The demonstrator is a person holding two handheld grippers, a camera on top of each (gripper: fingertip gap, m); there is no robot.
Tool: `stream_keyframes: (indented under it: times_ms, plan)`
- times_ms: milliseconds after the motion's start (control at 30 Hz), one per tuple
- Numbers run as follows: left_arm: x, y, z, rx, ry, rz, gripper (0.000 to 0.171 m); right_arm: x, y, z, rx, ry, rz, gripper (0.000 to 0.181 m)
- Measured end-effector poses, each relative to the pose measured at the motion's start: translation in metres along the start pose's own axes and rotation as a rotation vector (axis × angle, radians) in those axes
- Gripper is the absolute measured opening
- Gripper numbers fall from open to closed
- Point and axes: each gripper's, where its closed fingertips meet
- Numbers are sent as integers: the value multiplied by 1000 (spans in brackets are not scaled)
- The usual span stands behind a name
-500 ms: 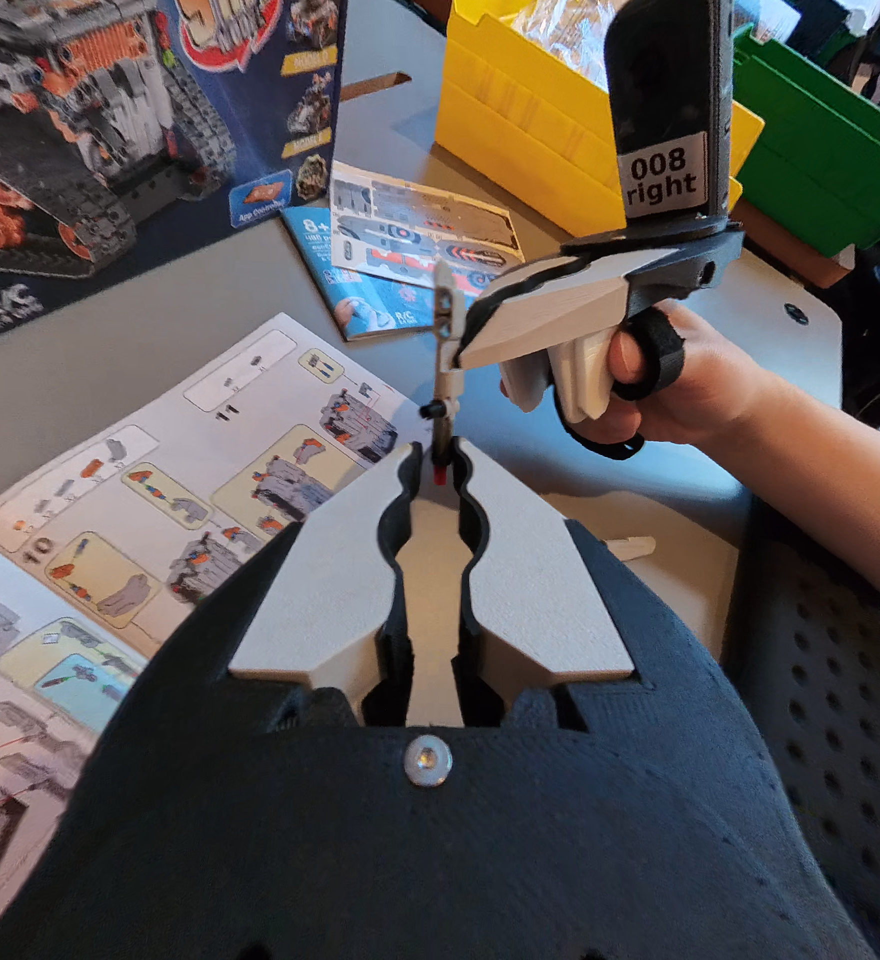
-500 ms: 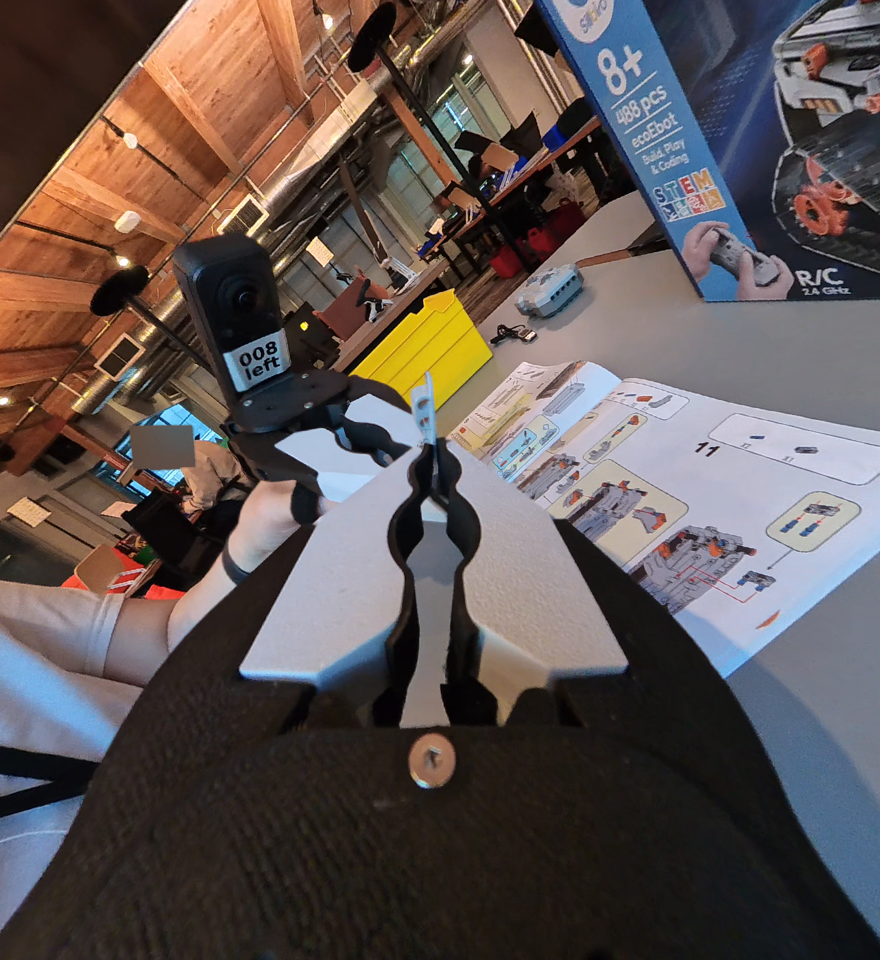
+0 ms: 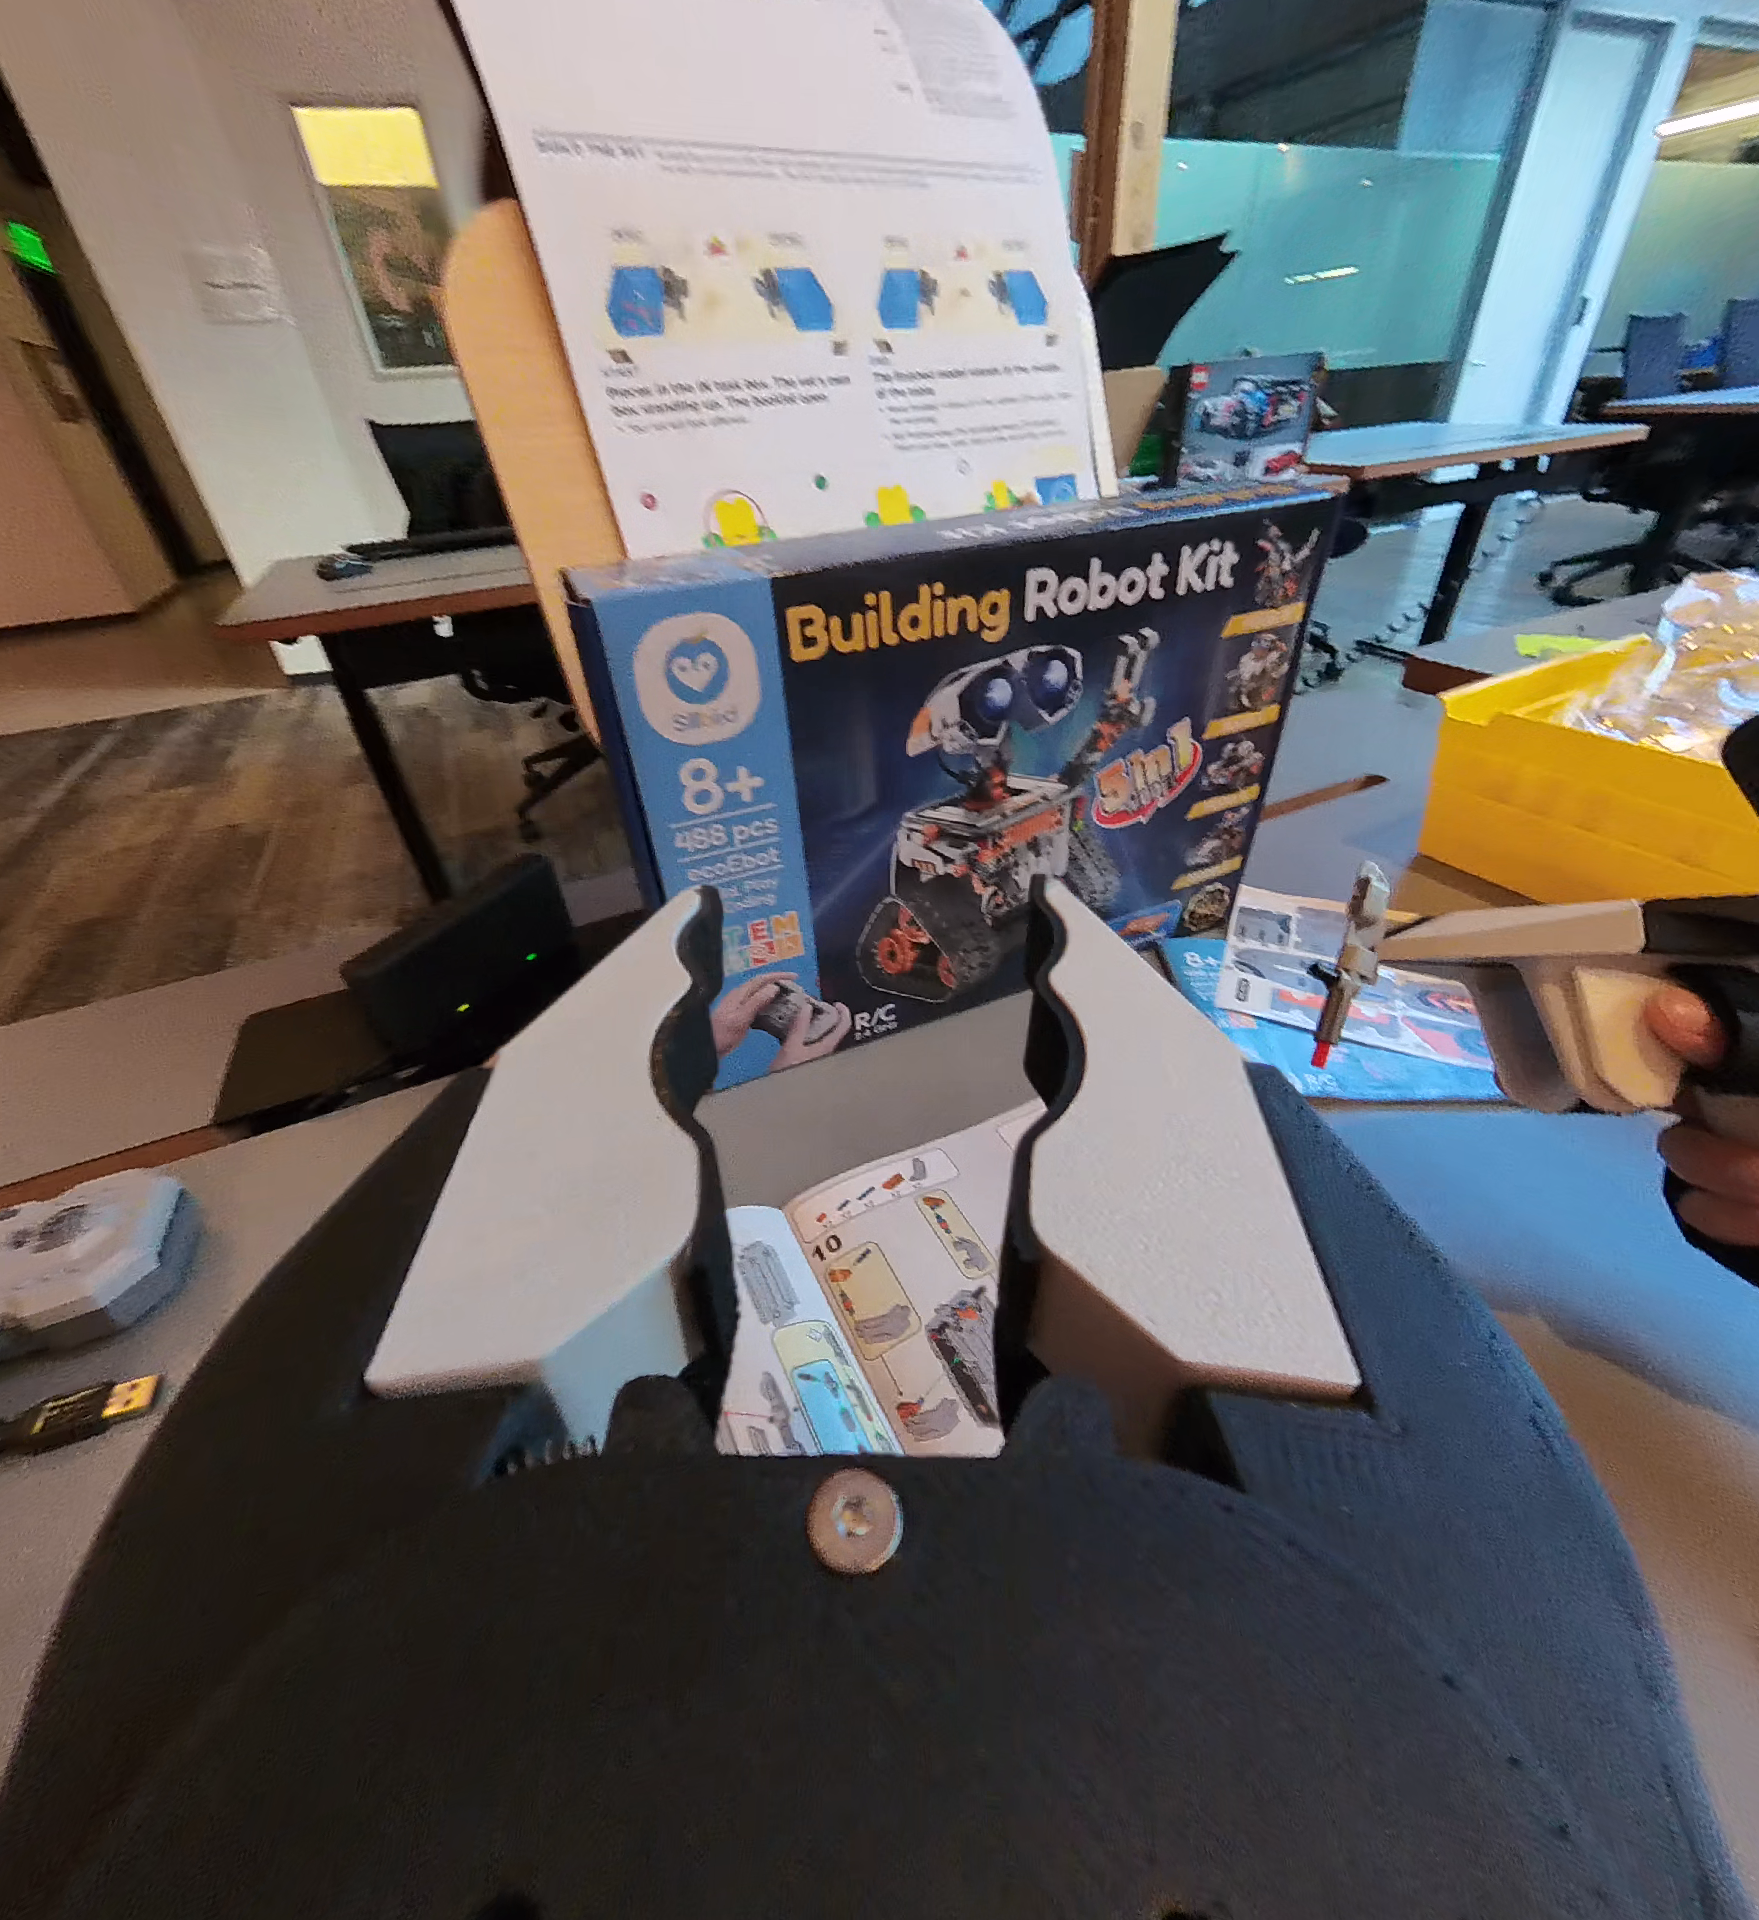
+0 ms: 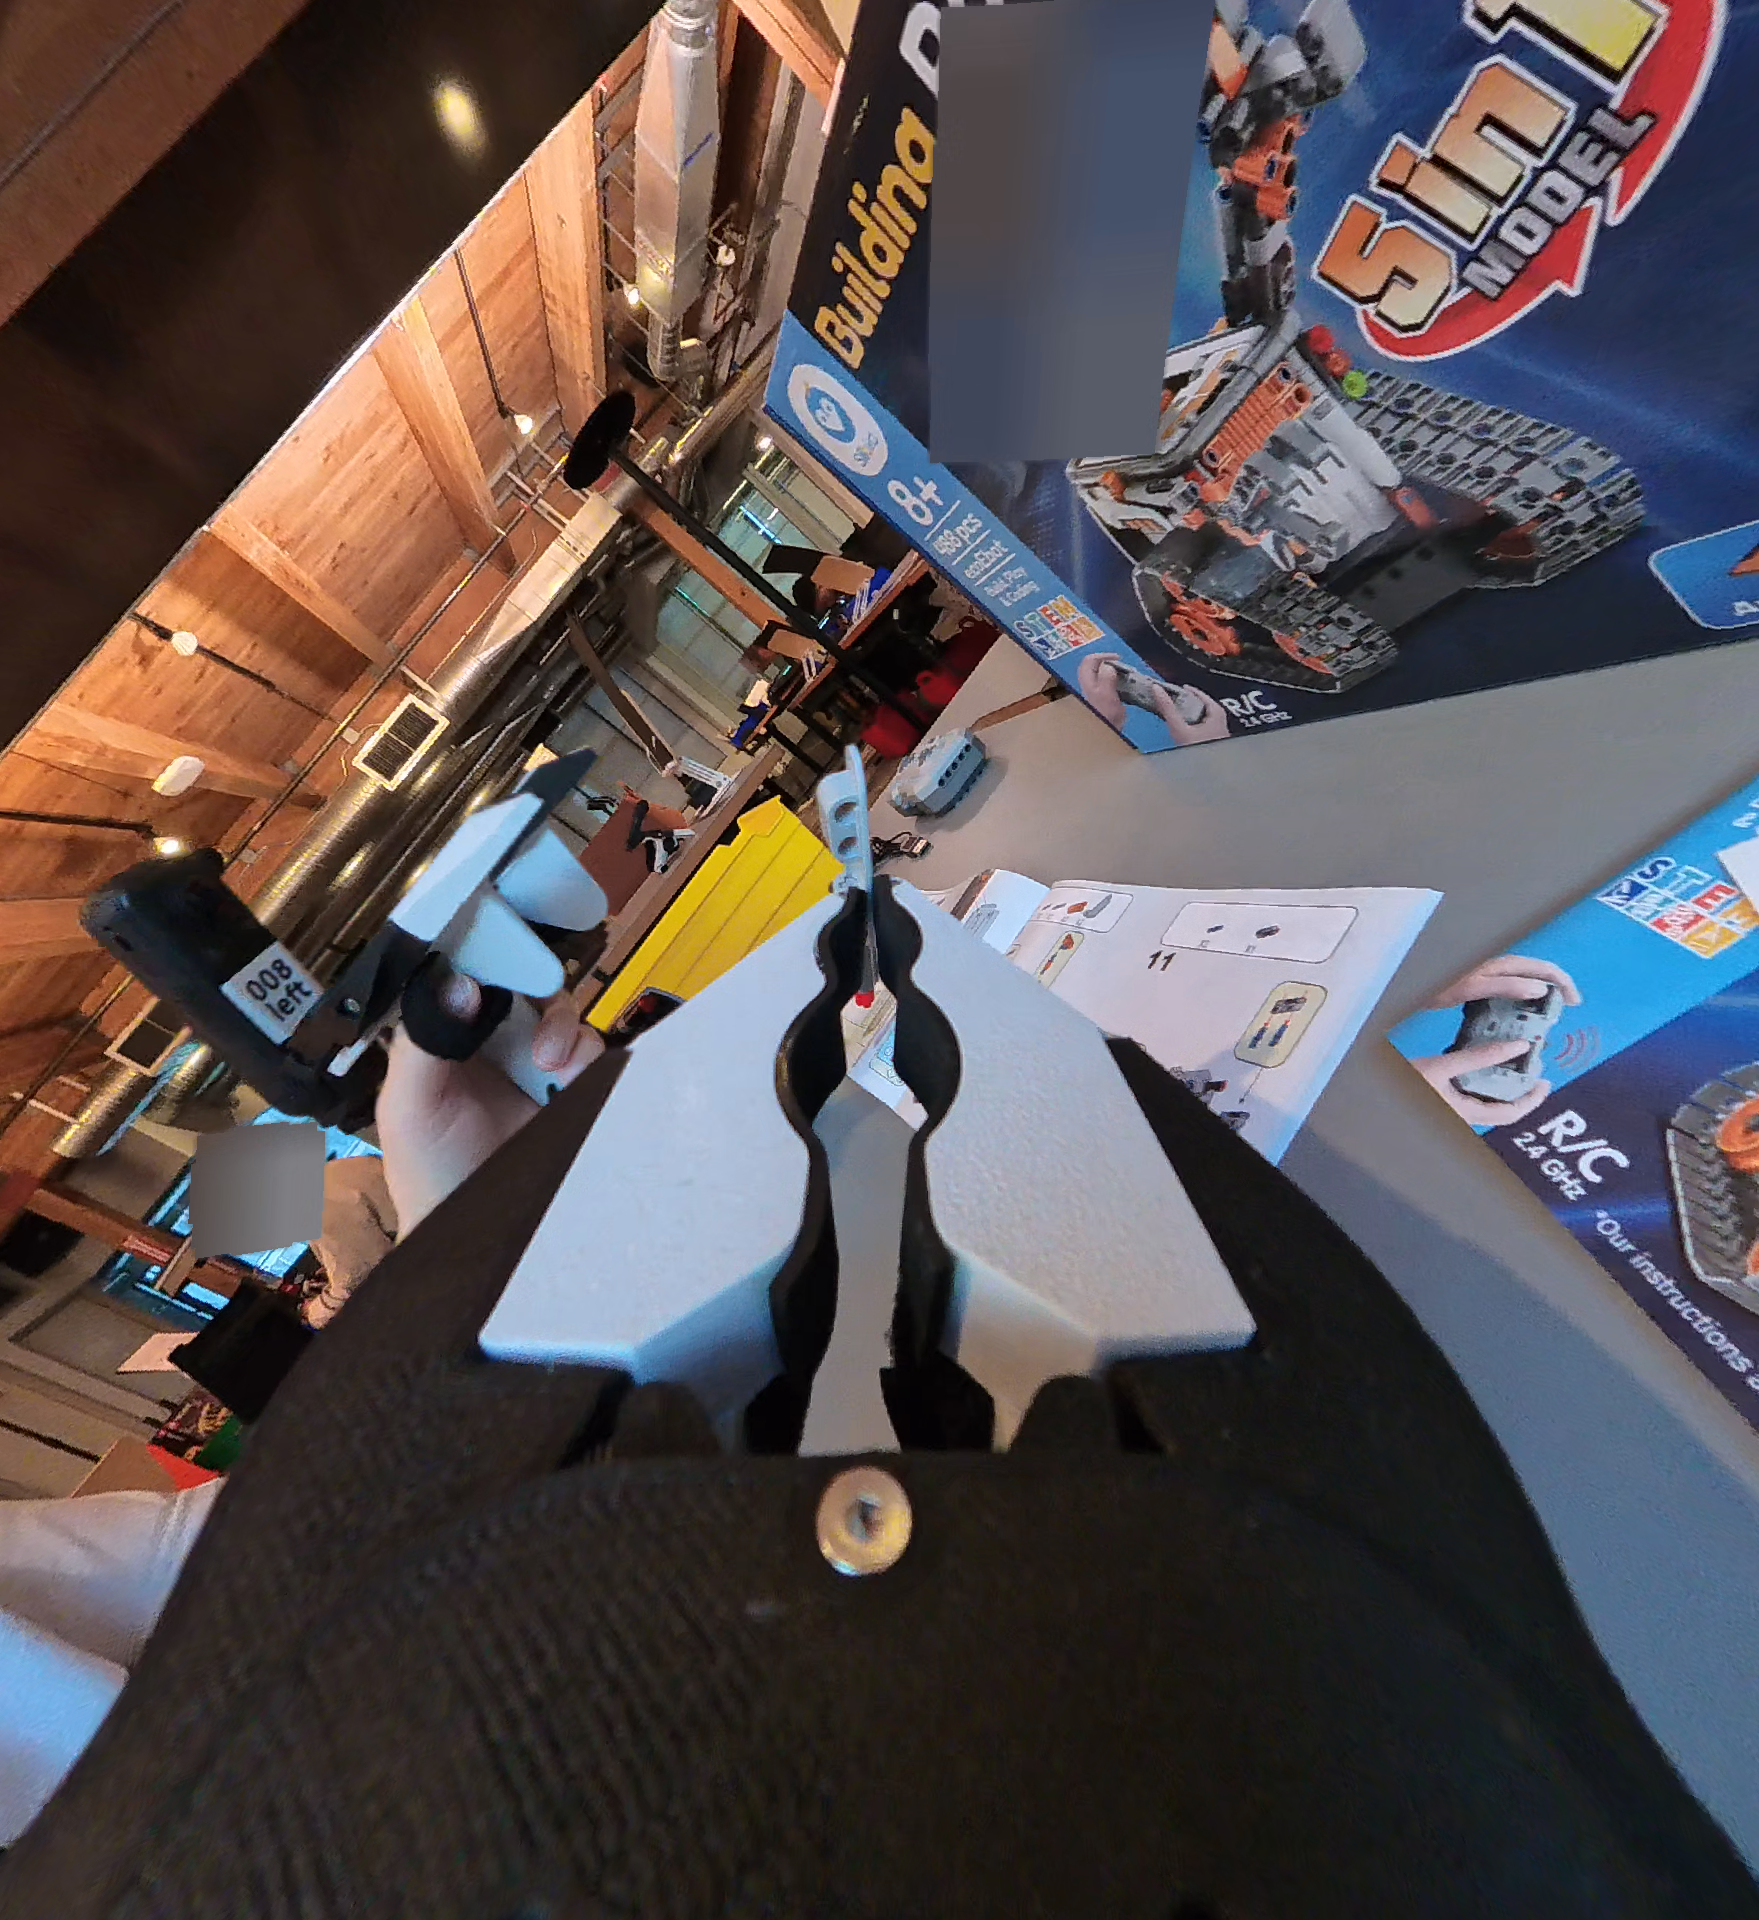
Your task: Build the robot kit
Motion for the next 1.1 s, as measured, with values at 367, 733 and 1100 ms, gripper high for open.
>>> stream_keyframes:
  times_ms: [367, 733, 1100]
  plan:
    - [10, 7, 1, -1, 20, 116, 55, 0, 8, -4, 40, 7, 10, 0]
    - [-10, 19, -8, 78, 149, 113, 47, 0, 20, -9, 88, 49, 79, 0]
    - [-68, 94, -30, 447, 423, 196, 41, 24, 40, -18, 133, 58, 187, 0]
Point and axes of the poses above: each gripper's, where its closed fingertips meet, z back along the fingers, y out of its underside, x = y × z across the jaws, and after that the axes turned 14 degrees about y, right-handed
